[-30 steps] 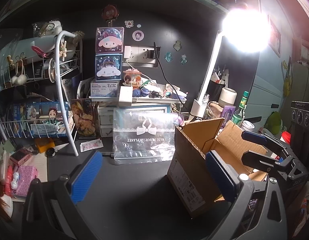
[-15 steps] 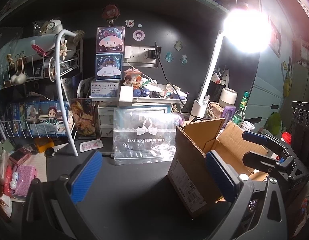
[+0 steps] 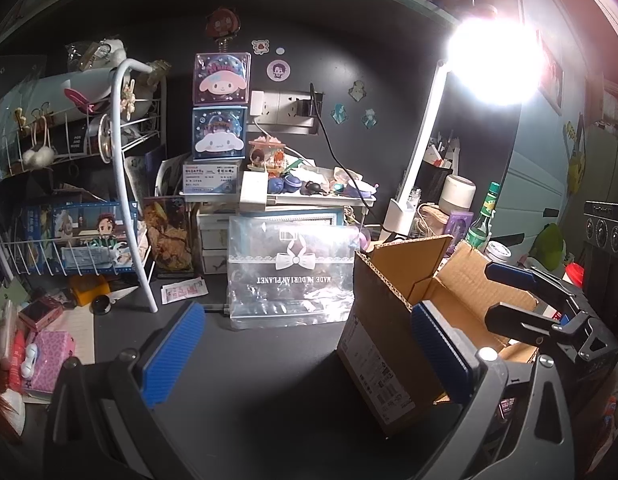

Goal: Organize objects

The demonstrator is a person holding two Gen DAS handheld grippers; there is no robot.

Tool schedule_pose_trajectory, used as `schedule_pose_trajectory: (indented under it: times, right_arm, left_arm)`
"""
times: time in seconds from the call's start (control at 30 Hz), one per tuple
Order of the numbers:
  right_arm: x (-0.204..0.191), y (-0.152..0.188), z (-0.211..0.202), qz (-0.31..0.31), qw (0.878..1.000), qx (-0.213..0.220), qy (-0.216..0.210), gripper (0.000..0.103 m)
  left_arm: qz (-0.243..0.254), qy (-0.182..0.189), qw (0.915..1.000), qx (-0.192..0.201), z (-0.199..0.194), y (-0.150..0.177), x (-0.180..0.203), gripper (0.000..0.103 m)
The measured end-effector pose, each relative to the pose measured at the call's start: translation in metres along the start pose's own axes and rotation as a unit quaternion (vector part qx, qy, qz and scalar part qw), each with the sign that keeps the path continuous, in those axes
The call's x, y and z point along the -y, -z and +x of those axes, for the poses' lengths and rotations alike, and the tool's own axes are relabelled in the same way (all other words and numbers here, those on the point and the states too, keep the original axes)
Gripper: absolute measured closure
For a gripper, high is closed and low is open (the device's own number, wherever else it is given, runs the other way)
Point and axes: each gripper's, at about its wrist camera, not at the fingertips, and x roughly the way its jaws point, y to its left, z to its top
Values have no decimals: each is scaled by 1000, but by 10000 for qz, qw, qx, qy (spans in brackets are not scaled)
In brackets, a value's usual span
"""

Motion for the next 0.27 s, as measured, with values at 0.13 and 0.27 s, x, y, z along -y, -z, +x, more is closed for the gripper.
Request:
schedule_pose_trajectory:
  times: [0.13, 0.27]
  right_arm:
    - [0, 0, 0, 3, 10000, -4, 12, 1]
    - [0, 1, -1, 16, 10000, 15, 41, 1]
  left_arm:
    - [-4, -3, 10000, 5, 0, 0, 0, 1]
    - [26, -24, 10000, 33, 1, 0, 0, 1]
